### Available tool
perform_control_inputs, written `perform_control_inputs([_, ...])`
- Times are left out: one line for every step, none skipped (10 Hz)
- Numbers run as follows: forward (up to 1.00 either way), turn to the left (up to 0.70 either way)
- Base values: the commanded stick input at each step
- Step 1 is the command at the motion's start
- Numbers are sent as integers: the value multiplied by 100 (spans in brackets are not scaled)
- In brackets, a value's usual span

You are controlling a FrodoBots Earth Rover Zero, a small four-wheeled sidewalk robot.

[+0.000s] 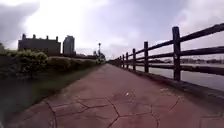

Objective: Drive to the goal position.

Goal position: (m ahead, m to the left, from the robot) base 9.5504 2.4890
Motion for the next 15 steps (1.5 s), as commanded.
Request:
perform_control_inputs([100,0])
perform_control_inputs([100,0])
perform_control_inputs([100,0])
perform_control_inputs([100,0])
perform_control_inputs([100,24])
perform_control_inputs([100,32])
perform_control_inputs([100,16])
perform_control_inputs([100,0])
perform_control_inputs([100,0])
perform_control_inputs([100,0])
perform_control_inputs([100,0])
perform_control_inputs([100,0])
perform_control_inputs([100,0])
perform_control_inputs([100,0])
perform_control_inputs([100,0])
